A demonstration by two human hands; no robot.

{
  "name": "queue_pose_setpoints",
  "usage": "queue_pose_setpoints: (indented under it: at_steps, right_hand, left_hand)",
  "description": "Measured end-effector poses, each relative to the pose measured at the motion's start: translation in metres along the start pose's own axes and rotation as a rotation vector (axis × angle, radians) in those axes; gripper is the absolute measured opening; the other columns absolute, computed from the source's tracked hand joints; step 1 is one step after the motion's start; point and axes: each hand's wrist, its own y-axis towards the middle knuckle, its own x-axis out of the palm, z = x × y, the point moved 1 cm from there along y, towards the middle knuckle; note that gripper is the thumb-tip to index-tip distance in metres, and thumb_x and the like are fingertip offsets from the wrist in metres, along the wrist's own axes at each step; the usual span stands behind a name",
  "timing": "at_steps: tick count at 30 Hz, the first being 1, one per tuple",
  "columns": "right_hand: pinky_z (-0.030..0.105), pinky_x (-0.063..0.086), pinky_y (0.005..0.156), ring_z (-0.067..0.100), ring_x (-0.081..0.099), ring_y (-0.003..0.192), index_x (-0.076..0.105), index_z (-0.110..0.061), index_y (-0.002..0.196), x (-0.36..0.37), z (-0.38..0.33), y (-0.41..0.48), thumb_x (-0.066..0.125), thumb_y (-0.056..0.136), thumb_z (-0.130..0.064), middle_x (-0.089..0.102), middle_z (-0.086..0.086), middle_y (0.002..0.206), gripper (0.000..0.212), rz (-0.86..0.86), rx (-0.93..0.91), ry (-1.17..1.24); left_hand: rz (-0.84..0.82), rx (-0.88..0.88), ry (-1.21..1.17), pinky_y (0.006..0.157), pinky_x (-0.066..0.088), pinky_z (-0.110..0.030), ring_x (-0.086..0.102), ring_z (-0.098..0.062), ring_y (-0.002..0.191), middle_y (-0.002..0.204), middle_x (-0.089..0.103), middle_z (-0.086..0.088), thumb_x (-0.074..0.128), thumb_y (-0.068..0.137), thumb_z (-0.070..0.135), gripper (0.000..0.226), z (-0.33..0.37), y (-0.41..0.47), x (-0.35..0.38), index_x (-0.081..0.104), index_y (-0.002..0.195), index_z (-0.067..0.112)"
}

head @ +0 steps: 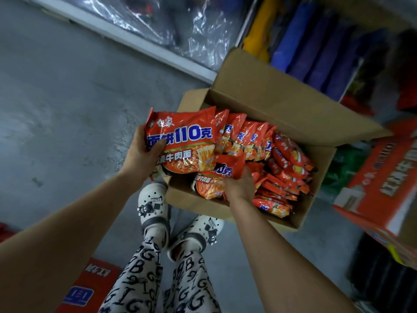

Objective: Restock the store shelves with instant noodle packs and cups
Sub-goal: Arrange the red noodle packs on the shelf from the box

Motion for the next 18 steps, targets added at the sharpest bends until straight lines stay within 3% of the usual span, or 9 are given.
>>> queue_pose_setpoints:
  at_steps: [4, 9, 13, 16, 18]
  right_hand:
    - [0.025, 0.04, 0.078, 0.027, 0.064, 0.107, 0.053, -0.023, 0.132, -0.056, -0.02, -0.041, 0.057, 0.095, -0.01, 0.064, -0.004, 0.105, 0.039, 0.039, -0.129, -0.092]
    - [0.024, 0.042, 0.091, 0.025, 0.059, 0.117, 0.043, -0.028, 0.142, -0.12, -0.05, -0.091, 0.051, 0.098, -0.007, 0.06, 0.001, 0.131, 0.049, 0.055, -0.219, -0.097]
    - [0.01, 0.043, 0.077, 0.014, 0.058, 0.105, 0.047, -0.027, 0.139, -0.174, -0.073, -0.134, 0.052, 0.098, -0.005, 0.059, -0.007, 0.123, 0.047, 0.075, -0.306, -0.029]
    - [0.024, 0.049, 0.083, 0.014, 0.058, 0.099, 0.052, -0.026, 0.135, -0.216, -0.094, -0.172, 0.054, 0.097, -0.005, 0.058, -0.005, 0.12, 0.043, 0.11, -0.386, 0.027]
    - [0.018, 0.049, 0.08, 0.01, 0.061, 0.092, 0.053, -0.027, 0.134, -0.24, -0.105, -0.19, 0.054, 0.096, -0.005, 0.062, -0.003, 0.119, 0.044, 0.118, -0.444, 0.043]
  left_hand:
    - [-0.042, -0.018, -0.023, 0.076, 0.06, -0.035, 0.069, -0.018, 0.095, 0.116, 0.065, -0.003, 0.061, 0.095, 0.019, 0.047, 0.04, -0.035, 0.001, 0.039, 0.137, 0.018]
    - [-0.094, 0.021, -0.02, 0.069, 0.059, -0.028, 0.07, -0.014, 0.092, 0.112, 0.066, 0.002, 0.062, 0.094, 0.021, 0.045, 0.1, -0.081, -0.001, 0.041, 0.134, 0.024]
    - [-0.132, 0.063, -0.02, 0.068, 0.06, -0.026, 0.071, -0.01, 0.084, 0.111, 0.067, -0.001, 0.062, 0.094, 0.017, 0.046, 0.155, -0.123, -0.006, 0.042, 0.136, 0.018]
    - [-0.161, 0.119, -0.011, 0.066, 0.059, -0.022, 0.071, -0.009, 0.083, 0.11, 0.066, 0.0, 0.062, 0.095, 0.015, 0.049, 0.203, -0.162, -0.012, 0.04, 0.139, 0.016]
    - [-0.185, 0.154, -0.006, 0.068, 0.059, -0.023, 0.07, -0.013, 0.089, 0.112, 0.066, -0.002, 0.061, 0.095, 0.013, 0.05, 0.232, -0.184, -0.016, 0.04, 0.14, 0.015]
